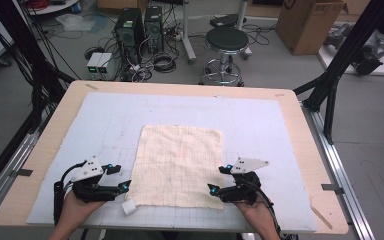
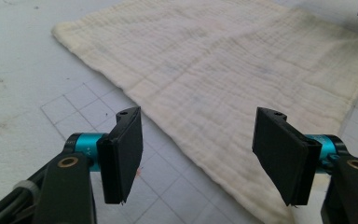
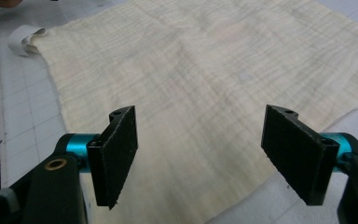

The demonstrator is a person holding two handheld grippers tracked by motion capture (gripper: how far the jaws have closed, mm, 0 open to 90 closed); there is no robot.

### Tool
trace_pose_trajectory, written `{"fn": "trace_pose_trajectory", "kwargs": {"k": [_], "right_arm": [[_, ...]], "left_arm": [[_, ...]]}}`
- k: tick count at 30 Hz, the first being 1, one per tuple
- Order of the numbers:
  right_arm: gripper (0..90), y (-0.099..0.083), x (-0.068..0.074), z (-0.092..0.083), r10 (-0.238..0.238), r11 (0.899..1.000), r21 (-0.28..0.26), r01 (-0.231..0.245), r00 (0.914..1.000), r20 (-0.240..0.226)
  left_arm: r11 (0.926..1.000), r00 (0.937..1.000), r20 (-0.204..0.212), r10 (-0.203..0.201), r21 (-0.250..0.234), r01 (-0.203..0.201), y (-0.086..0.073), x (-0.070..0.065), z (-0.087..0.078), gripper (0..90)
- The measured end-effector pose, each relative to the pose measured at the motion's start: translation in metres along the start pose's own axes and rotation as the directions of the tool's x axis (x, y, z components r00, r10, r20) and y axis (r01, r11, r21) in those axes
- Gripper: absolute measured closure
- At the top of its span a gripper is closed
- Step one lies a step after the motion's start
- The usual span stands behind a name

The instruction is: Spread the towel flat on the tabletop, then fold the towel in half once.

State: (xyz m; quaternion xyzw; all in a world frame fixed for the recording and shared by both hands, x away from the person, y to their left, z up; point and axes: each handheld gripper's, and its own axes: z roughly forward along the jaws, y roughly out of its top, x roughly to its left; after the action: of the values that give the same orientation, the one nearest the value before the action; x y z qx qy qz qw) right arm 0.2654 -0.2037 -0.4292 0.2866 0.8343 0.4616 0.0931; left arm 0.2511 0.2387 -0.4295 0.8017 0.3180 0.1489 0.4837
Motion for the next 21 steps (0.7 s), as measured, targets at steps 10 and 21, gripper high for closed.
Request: {"fn": "trace_pose_trajectory", "kwargs": {"k": [10,21], "right_arm": [[25.4,0.0000,0.0007,0.0019,-0.004,1.000,0.008,0.003,1.0000,0.002],[24.9,0.0042,-0.0058,0.0048,0.009,1.000,0.000,-0.009,0.9999,-0.005]], "left_arm": [[1.0000,0.9999,0.012,-0.001,0.006,0.001,0.0002,-0.0002,0.0009,33.6],[0.9991,0.9990,0.037,-0.023,0.036,0.021,0.0045,0.0012,0.0062,32.4]]}}
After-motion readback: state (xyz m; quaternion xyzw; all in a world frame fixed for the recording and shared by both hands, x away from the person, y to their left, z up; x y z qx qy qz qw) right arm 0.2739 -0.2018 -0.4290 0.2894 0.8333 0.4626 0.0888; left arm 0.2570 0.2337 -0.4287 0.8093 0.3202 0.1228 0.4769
